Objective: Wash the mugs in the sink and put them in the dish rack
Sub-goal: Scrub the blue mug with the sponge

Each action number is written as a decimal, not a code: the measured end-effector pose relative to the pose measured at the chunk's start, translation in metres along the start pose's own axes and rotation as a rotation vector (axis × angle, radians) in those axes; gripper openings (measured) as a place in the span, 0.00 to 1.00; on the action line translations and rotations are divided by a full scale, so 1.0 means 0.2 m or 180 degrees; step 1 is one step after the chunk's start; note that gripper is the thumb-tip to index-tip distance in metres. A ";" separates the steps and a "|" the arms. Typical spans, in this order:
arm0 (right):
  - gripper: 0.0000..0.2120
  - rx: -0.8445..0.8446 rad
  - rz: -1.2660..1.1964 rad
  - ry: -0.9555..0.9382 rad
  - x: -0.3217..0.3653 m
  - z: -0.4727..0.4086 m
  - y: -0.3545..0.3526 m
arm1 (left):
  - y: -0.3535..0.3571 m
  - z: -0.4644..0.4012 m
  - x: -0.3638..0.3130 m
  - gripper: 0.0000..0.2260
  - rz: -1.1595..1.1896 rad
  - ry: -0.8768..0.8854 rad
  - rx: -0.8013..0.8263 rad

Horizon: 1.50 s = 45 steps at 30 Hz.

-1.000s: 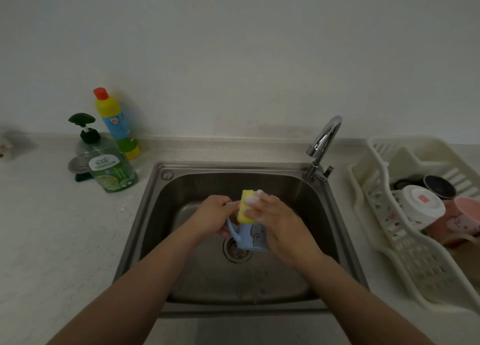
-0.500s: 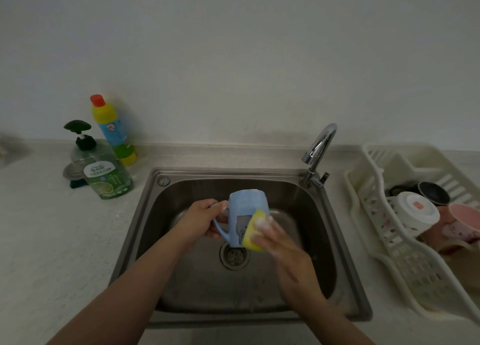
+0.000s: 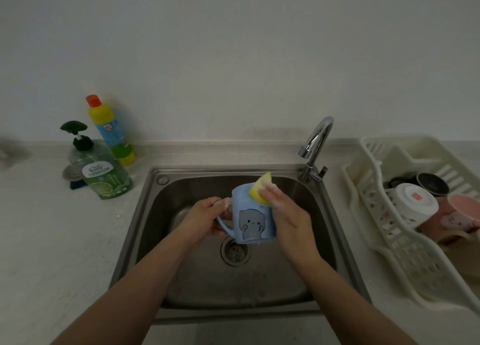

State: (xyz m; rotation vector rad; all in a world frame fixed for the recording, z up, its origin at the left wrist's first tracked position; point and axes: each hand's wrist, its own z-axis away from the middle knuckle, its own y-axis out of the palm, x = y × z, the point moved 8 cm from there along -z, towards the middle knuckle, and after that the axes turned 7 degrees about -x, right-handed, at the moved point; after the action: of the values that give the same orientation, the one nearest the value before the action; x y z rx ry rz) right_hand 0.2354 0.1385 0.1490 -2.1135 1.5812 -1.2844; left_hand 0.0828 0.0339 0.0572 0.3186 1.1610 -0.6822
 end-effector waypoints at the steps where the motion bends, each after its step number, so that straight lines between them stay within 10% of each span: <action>1: 0.14 0.0129 -0.0294 0.0026 0.00 0.00 0.04 | -0.01 0.00 0.00 0.13 0.0067 -0.0018 -0.0037; 13: 0.14 0.1064 0.0495 -0.1367 0.12 0.17 0.17 | -0.04 -0.01 -0.06 0.11 -0.0527 0.0290 -0.0295; 31: 0.16 0.0008 -0.0956 0.1537 -0.05 0.16 -0.03 | -0.04 -0.01 0.02 0.15 0.0902 -0.0141 -0.0005; 45: 0.16 0.0273 -0.0365 -0.0065 -0.04 -0.06 0.11 | 0.00 0.01 -0.05 0.10 -0.0076 0.0161 -0.0141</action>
State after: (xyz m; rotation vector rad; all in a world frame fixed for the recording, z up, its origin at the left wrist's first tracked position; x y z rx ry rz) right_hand 0.2116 0.1412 0.1384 -2.1847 1.3890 -1.3360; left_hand 0.0826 0.0358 0.0679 0.2863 1.2279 -0.6716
